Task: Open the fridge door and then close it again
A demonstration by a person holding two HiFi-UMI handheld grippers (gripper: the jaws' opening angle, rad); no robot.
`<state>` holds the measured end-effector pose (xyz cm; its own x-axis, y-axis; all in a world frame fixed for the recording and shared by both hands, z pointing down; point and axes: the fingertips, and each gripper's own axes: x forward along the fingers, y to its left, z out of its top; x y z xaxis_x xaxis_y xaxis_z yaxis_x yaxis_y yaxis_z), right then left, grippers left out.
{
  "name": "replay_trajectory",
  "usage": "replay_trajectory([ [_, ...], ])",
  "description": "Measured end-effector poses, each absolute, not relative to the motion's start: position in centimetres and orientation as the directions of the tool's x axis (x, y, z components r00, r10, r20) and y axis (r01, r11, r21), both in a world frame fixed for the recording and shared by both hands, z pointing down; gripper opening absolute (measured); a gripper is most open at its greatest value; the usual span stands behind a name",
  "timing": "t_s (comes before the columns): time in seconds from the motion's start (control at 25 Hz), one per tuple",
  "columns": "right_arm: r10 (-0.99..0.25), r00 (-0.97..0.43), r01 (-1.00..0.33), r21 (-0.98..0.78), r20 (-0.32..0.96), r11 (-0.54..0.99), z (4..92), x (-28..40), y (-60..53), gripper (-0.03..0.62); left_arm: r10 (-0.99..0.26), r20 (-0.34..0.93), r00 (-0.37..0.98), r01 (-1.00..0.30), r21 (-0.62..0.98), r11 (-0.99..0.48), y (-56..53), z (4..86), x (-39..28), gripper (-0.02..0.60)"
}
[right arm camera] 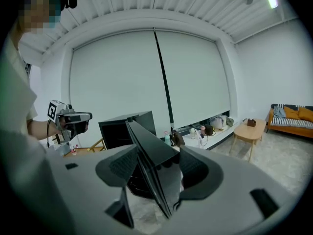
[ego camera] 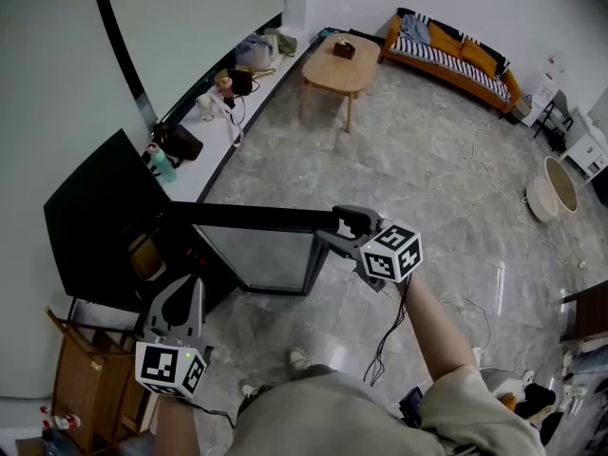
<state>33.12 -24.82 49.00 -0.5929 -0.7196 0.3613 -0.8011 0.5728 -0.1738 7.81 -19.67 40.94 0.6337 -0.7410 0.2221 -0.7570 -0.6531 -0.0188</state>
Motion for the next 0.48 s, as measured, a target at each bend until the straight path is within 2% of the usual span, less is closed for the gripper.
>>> replay_trajectory([
  [0.48,-0.721,-0.584,-0.806,-0.167,0.372,0.567,48.8,30.7,-20.1,0.232,-0.745,0.225,0.628,-0.761,-0.021,-0.648,-16.5,40.9,4.4,0.009],
])
